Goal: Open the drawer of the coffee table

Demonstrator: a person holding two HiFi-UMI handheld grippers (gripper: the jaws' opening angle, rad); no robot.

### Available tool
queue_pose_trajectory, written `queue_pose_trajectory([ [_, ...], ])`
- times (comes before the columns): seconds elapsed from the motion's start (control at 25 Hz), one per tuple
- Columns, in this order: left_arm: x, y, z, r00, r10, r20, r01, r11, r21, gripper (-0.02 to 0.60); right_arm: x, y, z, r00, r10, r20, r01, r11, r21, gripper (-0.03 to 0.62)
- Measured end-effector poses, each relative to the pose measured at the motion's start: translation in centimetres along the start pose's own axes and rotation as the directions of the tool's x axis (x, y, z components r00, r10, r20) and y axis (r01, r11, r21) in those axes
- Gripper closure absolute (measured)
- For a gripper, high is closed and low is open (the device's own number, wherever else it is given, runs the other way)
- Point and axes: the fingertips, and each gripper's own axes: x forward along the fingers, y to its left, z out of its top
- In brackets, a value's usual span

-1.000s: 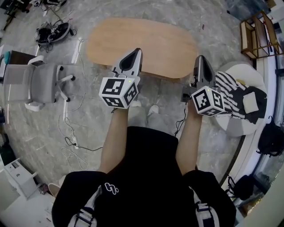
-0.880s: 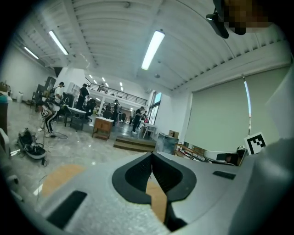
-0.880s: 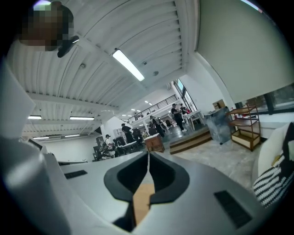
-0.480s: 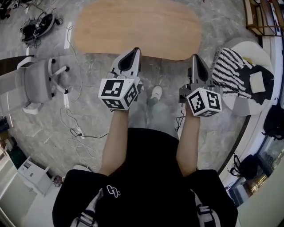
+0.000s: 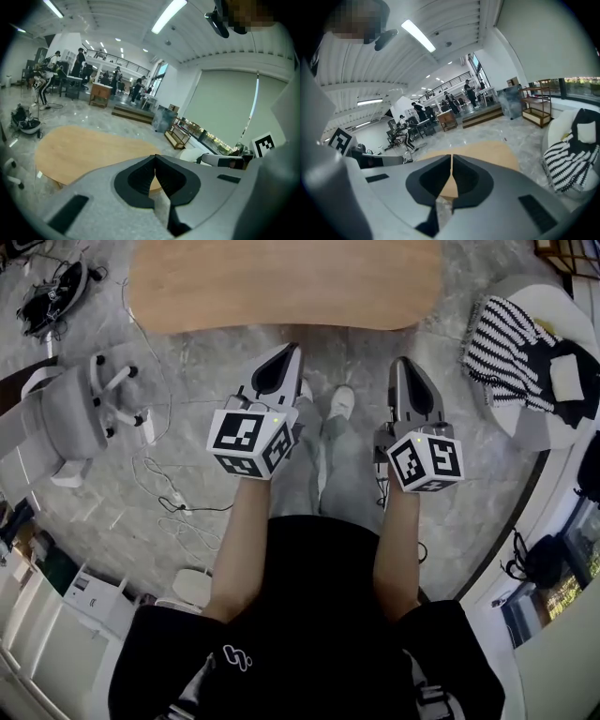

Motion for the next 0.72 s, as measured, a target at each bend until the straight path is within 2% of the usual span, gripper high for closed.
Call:
queue_pose_trajectory([
  [0.36,2.6,3.5,-8.4,0.996,-0.012,-0.094,0.012,1.0,0.006,0.572,1.4,-2.5,-8.4,0.995,-0.003,-0.104,0.0,1.0,-0.026,0.579],
  [0.72,5.4,7.9,-15.7,0.987,0.011,-0.163,-0.007,1.0,0.026,0.571,2.7,-5.8,-15.5,0.984,-0.005,-0.179,-0.005,0.998,-0.056,0.579],
])
